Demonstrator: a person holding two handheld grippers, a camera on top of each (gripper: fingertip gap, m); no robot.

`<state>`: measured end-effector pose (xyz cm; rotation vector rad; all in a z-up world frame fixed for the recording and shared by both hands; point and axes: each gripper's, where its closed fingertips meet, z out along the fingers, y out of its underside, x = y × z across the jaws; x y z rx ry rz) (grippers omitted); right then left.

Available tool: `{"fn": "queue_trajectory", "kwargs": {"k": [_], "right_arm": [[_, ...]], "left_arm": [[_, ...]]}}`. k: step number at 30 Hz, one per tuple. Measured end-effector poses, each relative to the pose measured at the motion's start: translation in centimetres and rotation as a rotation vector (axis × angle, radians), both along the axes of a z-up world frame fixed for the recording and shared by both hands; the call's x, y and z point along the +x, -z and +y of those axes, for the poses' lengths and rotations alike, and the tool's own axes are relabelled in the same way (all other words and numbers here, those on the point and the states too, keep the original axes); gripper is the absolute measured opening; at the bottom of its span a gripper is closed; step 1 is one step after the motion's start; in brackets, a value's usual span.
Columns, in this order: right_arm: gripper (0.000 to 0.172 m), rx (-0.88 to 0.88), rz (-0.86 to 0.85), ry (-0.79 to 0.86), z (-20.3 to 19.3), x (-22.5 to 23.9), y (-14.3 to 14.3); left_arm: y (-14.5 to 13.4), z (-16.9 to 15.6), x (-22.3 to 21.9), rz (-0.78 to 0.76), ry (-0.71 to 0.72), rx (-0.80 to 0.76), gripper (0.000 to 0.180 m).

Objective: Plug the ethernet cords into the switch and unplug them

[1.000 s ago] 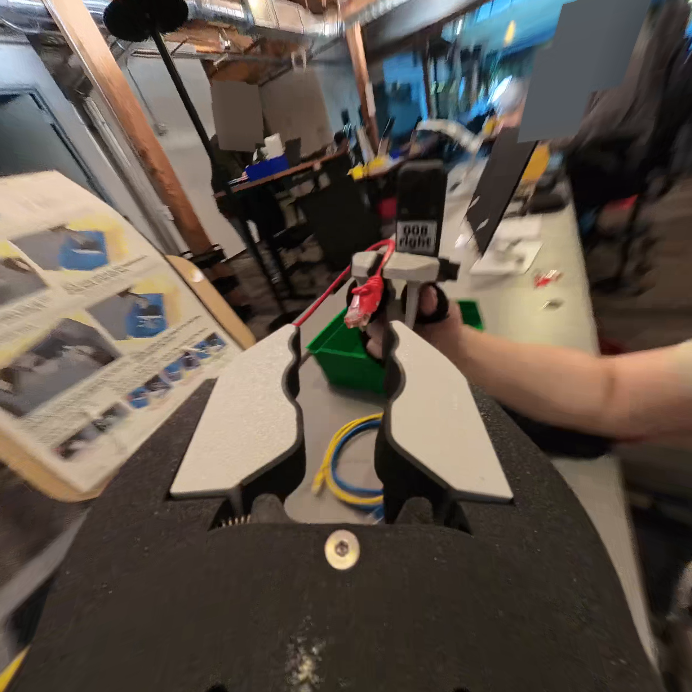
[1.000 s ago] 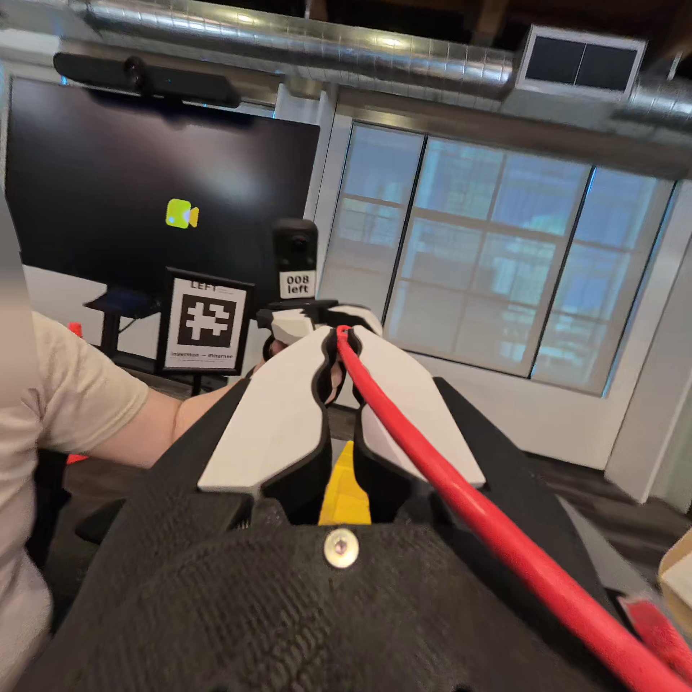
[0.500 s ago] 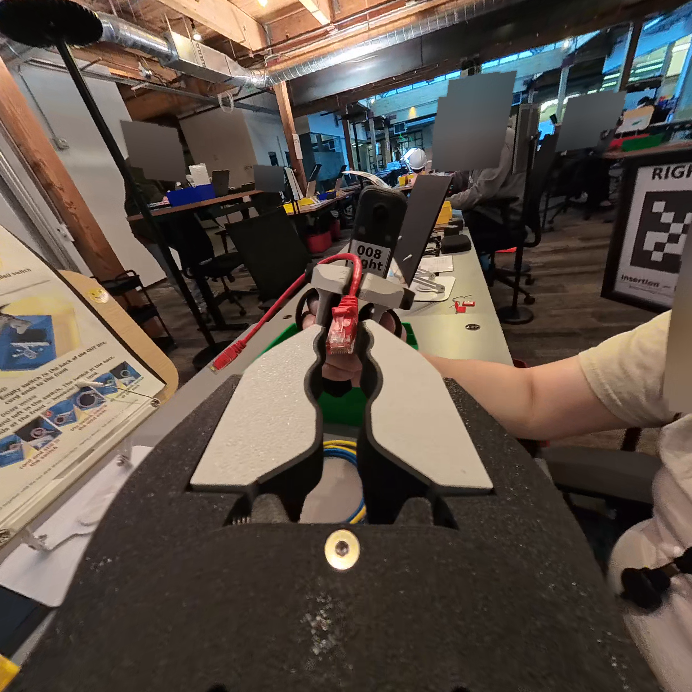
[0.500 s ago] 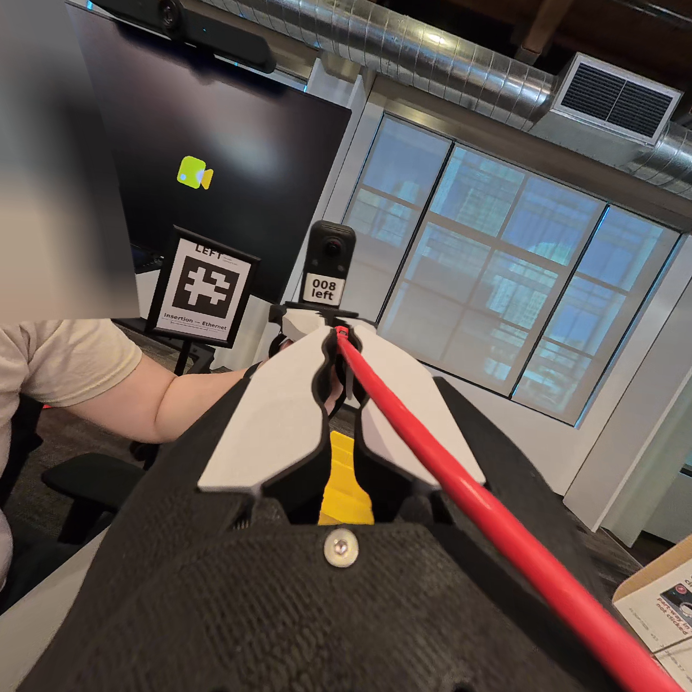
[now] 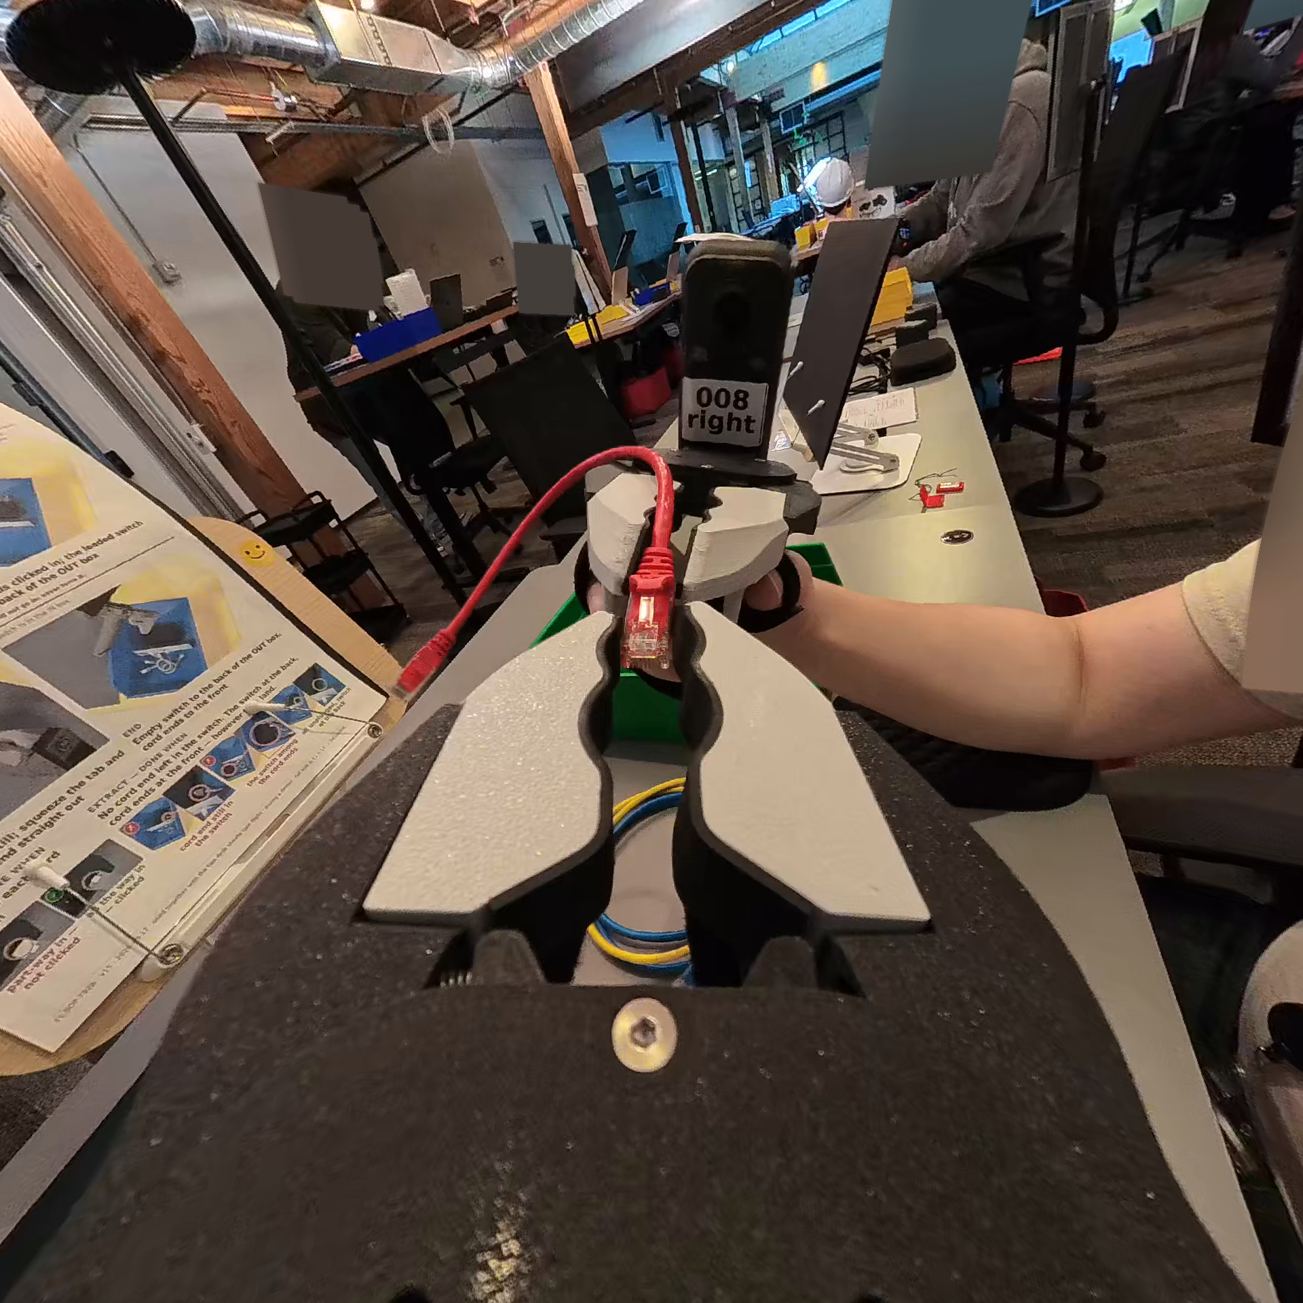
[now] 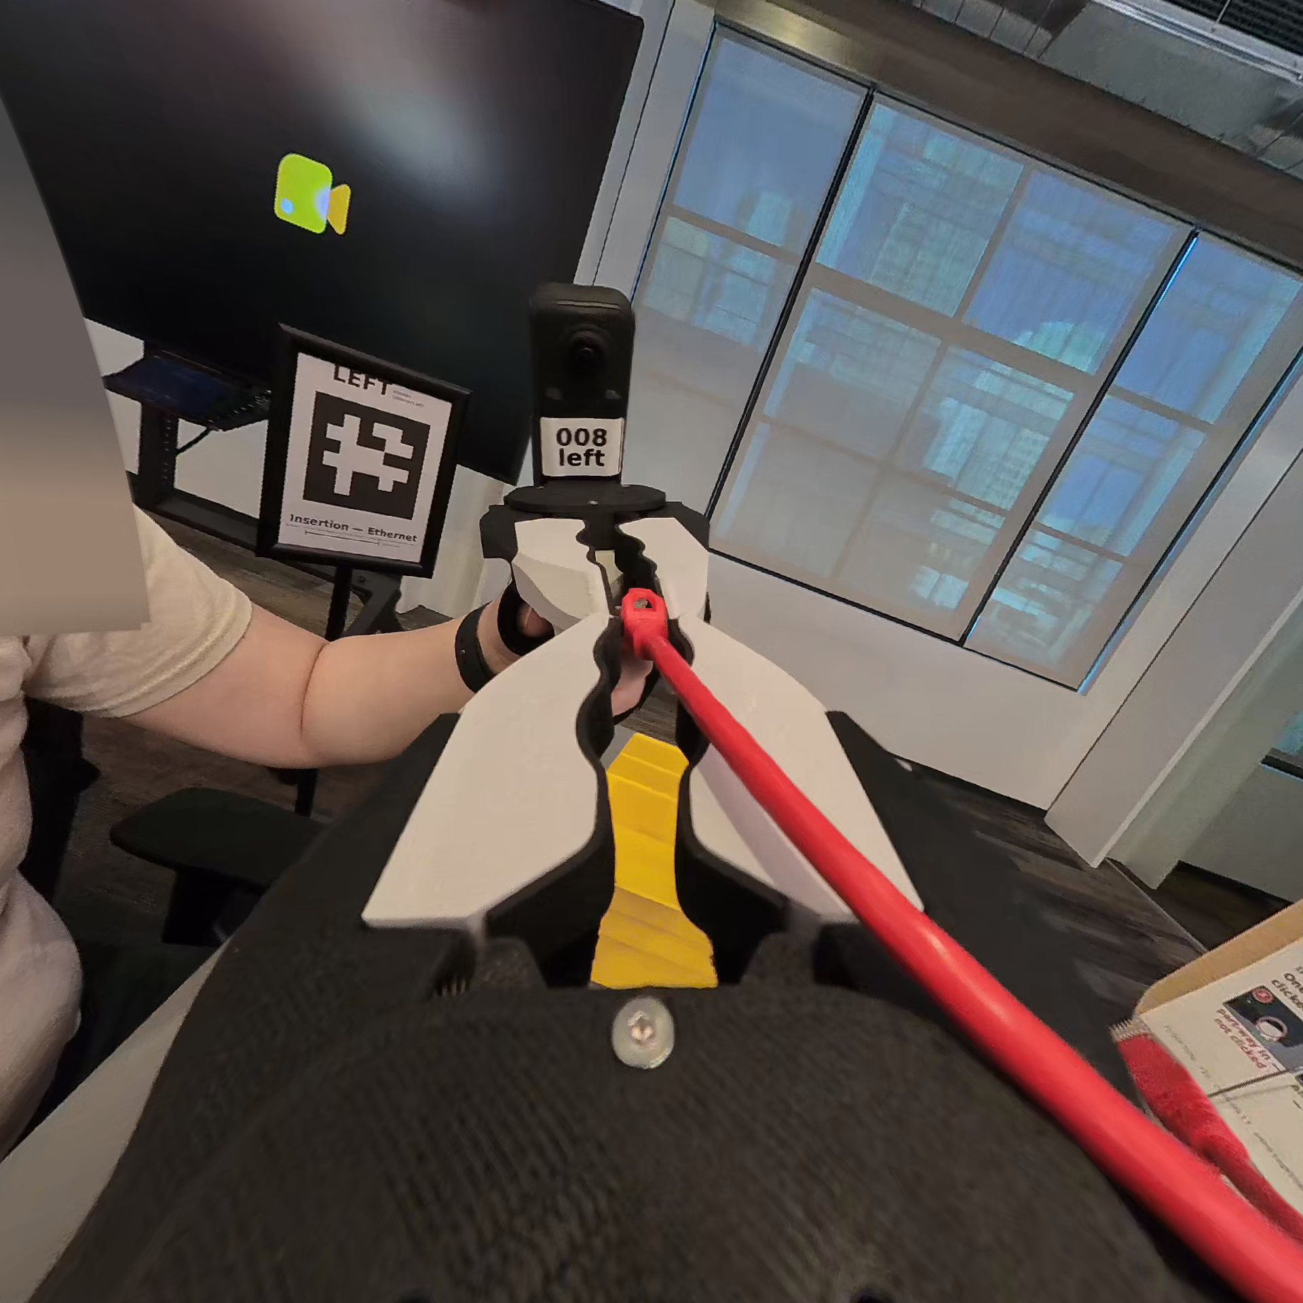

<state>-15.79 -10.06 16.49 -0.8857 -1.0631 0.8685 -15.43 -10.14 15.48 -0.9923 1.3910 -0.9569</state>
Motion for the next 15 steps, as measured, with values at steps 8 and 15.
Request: {"fn": "queue_trajectory", "kwargs": {"k": [8, 15], "right_arm": [[0.014, -0.025, -0.056, 0.016, 0.4, 0.0, 0.6], [0.013, 0.048, -0.036, 0.097, 1.0, 1.0, 0.3]], "left_arm": [[0.4, 0.3, 0.2, 0.039, -0.005, 0.005, 0.013], [0.0, 1.5, -0.8, -0.053, -0.109, 0.097, 0.034]]}}
